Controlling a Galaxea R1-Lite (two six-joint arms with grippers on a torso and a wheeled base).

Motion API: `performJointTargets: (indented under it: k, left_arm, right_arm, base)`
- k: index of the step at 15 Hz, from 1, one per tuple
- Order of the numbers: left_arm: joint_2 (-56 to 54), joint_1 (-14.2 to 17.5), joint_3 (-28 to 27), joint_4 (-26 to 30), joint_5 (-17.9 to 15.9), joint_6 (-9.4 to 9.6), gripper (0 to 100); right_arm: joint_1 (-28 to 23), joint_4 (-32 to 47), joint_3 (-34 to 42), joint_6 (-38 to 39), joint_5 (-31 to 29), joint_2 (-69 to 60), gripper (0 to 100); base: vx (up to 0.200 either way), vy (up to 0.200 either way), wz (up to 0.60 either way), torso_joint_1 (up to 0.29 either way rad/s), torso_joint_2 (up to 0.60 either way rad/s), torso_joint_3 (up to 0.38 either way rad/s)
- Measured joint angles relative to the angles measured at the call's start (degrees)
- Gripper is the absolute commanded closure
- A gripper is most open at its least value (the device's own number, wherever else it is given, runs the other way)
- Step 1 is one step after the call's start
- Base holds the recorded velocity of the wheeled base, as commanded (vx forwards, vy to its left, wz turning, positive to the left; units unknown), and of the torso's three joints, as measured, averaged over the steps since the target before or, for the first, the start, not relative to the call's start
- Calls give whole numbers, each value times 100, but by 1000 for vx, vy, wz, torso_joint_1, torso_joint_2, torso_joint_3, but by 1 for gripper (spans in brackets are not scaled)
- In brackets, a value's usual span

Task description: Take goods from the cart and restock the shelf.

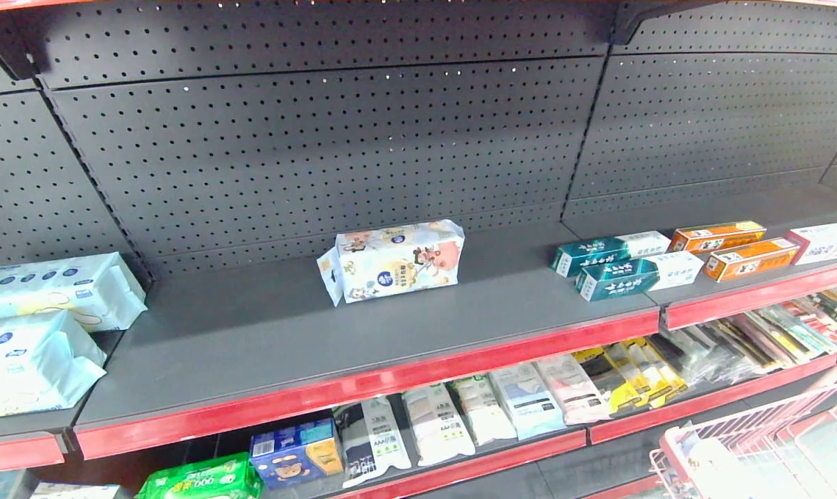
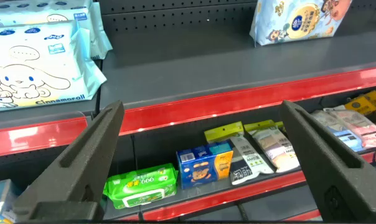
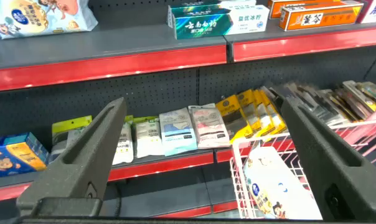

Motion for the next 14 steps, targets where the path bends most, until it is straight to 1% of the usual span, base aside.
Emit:
performJointTargets:
  k: [4,5,6,7,9,11,12,13,14]
  left_arm:
    - [0,-5,0,2,0,-5,0]
    - [0,-5,0,2,0,0,0]
    - [0,-7,0,2,0,6,0]
    - [0,-5,0,2,0,9,0]
    - [0,-5,0,0,0,4,0]
    - [0,-5,0,2,0,0,0]
    - [0,-2,0,2,2,0,0]
    - [0,-5,0,2,2,0,0]
    - [0,-5,0,0,2,1,0]
  right_arm:
    - [-51,16,-16,-55,-80,68,0]
    - [-65,9,-149,-60,-102,121,0]
    - [-65,2,-444,-5,-161,251,0]
    - [-68,11,-934,115,-245,499,0]
    - [-197,325,-2315,278,-330,1431,0]
    - [-495,1190,-3718,188,-48,2957,0]
    - [-694,1403,-4107,40,106,3672,0]
    - [-1002,1503,-4346,-301,267,4520,0]
    - [-1404,1517,-4432,-840,435,5357,0]
  base:
    - [0,0,0,0,0,0]
    - [0,0,0,0,0,0]
    - [0,0,0,0,0,0]
    - [0,0,0,0,0,0]
    - [0,0,0,0,0,0]
    - [0,0,0,0,0,0]
    - [0,0,0,0,0,0]
    - [0,0,0,0,0,0]
    - [0,0,0,0,0,0]
